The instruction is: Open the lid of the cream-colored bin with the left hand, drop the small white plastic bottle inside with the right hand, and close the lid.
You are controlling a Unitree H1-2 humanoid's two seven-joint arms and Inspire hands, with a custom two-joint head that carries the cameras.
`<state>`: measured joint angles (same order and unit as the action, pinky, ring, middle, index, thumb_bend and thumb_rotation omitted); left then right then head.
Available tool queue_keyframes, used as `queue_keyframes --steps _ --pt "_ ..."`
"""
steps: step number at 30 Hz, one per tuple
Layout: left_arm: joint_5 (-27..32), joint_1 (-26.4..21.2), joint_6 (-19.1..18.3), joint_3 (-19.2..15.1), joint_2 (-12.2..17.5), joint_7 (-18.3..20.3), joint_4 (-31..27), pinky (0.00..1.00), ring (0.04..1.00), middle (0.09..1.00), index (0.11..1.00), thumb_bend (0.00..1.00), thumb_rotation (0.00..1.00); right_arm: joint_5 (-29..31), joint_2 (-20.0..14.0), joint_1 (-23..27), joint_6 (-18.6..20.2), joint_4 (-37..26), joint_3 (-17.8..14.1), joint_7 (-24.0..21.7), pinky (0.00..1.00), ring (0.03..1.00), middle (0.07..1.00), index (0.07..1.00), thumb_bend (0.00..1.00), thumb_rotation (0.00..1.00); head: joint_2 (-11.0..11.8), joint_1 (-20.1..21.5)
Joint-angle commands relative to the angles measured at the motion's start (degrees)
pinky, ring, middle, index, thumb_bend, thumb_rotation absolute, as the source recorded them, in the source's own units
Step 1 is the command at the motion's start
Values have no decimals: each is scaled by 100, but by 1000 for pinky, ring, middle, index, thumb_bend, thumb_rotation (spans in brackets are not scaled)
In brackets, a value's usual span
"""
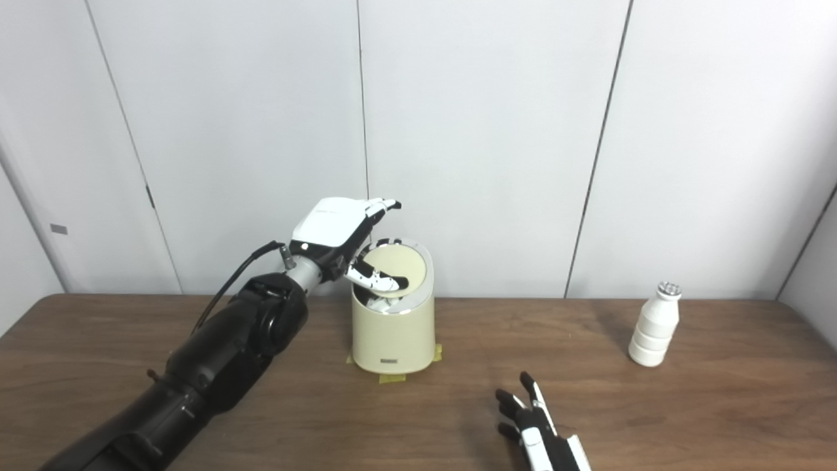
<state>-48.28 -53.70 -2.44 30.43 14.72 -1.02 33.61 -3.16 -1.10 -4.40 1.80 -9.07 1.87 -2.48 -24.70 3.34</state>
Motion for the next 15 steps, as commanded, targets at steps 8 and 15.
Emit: queue_keyframes --steps 8,15 --pt "923 88 -314 -786 -87 589 -660 768 876 893 921 919 127 7 9 79 -162 -104 -16 54 840 899 883 1000 546 1000 -10 -23" --pt "1862 271 -545 -1736 -245 634 -1385 744 824 831 880 796 151 0 -19 78 -76 -122 -26 41 838 899 883 1000 548 1000 -26 -44"
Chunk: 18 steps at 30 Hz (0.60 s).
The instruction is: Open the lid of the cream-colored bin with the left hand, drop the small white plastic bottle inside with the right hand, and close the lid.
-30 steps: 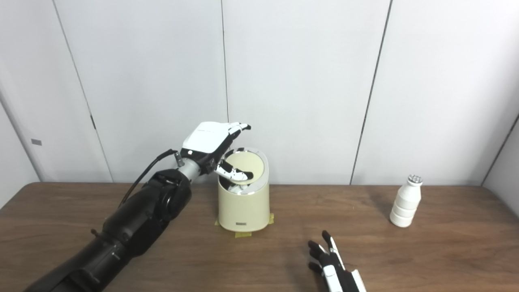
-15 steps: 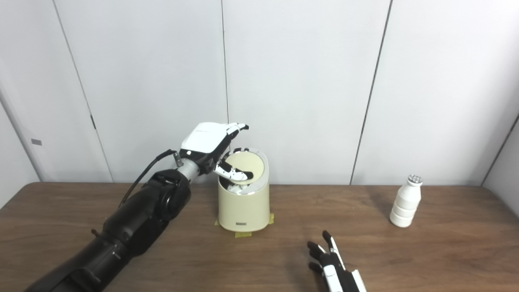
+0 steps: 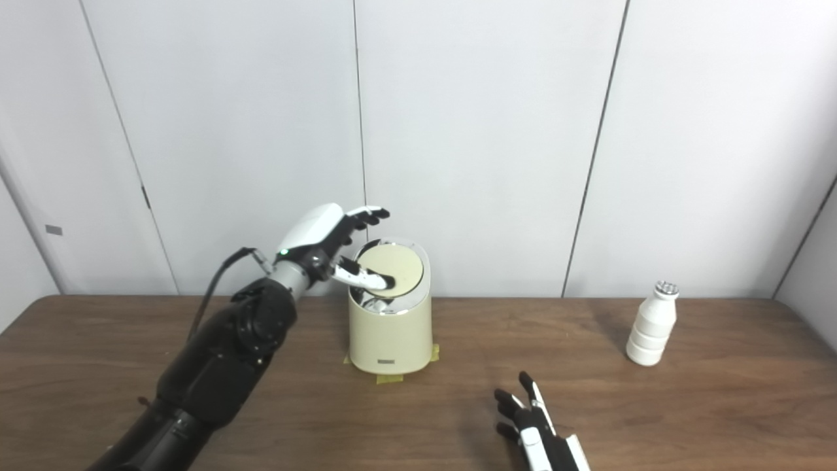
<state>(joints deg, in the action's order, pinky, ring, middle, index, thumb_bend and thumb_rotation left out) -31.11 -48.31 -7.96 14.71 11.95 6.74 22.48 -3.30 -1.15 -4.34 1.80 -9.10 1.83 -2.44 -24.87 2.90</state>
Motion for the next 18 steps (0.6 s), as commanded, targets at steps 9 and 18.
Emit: queue_keyframes --steps 9,18 --pt "1053 81 -142 -974 -243 -235 -955 656 760 778 839 593 269 10 -53 70 -69 -117 -31 16 827 899 885 1000 555 1000 -25 -32" --pt "1700 551 -594 -1467 -405 -269 -1586 681 733 778 829 454 303 7 -78 39 -45 -149 -37 11 822 900 884 1000 542 1000 -66 -36"
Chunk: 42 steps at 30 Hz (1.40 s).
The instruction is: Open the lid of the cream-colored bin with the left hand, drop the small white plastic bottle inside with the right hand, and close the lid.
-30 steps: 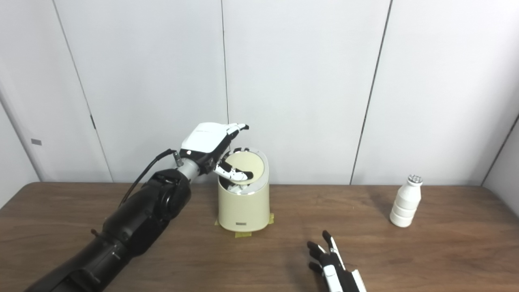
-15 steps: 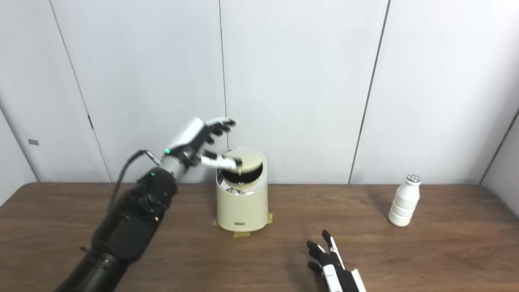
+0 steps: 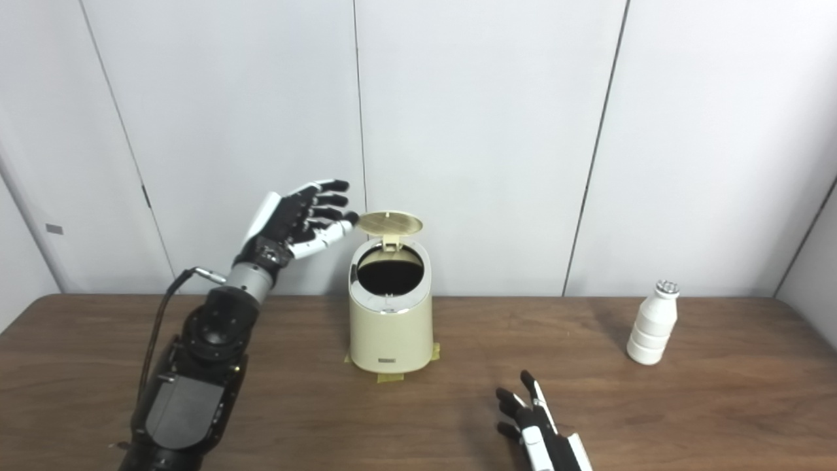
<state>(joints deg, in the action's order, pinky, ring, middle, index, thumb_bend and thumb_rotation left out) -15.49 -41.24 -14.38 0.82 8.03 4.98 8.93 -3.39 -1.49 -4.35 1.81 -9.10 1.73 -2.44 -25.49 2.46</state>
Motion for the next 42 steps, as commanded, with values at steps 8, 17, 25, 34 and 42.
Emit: queue_keyframes --steps 8,17,25,34,42 --pt "720 674 -121 -382 -94 -127 -1041 732 756 797 848 449 446 171 -63 14 -82 -263 -92 -11 849 906 883 1000 533 1000 -53 19" --pt "1029 2090 176 -510 -215 -194 -1972 777 797 821 871 342 559 151 -246 8 206 -696 -245 2 764 859 882 1000 466 960 -149 2" --pt "1265 3002 304 -492 -423 -238 -2225 798 809 829 873 386 579 -155 -199 80 -188 -732 -500 387 681 802 842 969 593 298 -242 123" --pt "1427 3453 390 -549 -505 -298 -2288 782 814 841 893 386 578 22 -375 217 -112 -796 -917 517 746 828 858 962 716 183 -398 553" --pt "1624 3378 365 -685 -440 -293 -2223 778 805 836 890 394 558 -78 -784 219 120 -949 -1275 541 736 849 898 967 744 207 -532 1136"
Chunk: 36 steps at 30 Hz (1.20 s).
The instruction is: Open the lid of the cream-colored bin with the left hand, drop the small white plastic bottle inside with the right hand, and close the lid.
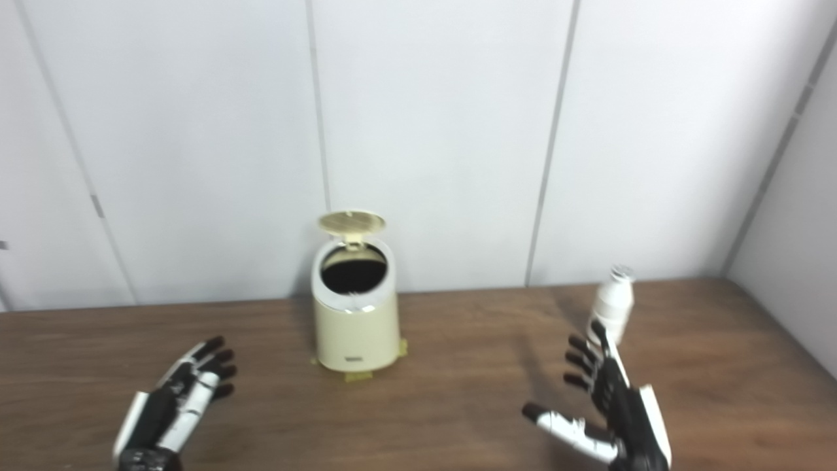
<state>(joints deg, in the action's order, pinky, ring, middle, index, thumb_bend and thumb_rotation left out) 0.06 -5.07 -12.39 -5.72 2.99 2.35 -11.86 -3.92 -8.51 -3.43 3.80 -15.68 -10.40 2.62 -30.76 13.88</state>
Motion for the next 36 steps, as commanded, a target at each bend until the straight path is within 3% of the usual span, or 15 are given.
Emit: queue_keyframes --steps 1,9,18,22,25,29,33,36 --pt "108 -256 158 -46 79 -21 -140 788 812 841 893 397 555 -85 -94 123 4 -367 -88 73 721 844 895 964 756 210 -13 73" --pt "408 -343 16 -142 284 79 -188 801 834 879 921 344 530 -312 -128 203 597 -890 -273 251 755 829 881 939 785 227 -120 572" --pt "576 -467 -75 -211 501 108 -156 814 836 870 909 331 501 -374 -172 436 1088 -1080 -534 336 706 812 884 948 797 256 -215 976" --pt "627 -488 -256 -238 557 90 -197 831 847 875 914 349 512 -497 -186 505 1238 -1137 -586 389 799 823 875 935 771 210 -237 1146" --pt "674 -500 -389 -250 574 68 -254 845 852 877 916 356 520 -552 -253 618 1284 -1028 -689 461 857 855 876 938 775 213 -242 1281" --pt "557 -493 -584 -234 624 7 -379 818 833 855 904 354 518 -839 -336 773 1478 -921 -723 575 760 818 860 938 797 217 -248 1378" --pt "585 -463 -762 -256 674 14 -526 811 820 846 901 340 515 -1001 -463 943 1682 -850 -701 582 827 839 882 964 768 171 -266 1466" --pt "640 -450 -826 -285 697 27 -574 812 815 840 899 335 500 -1131 -530 1068 1833 -784 -692 597 800 847 896 974 768 152 -291 1501"
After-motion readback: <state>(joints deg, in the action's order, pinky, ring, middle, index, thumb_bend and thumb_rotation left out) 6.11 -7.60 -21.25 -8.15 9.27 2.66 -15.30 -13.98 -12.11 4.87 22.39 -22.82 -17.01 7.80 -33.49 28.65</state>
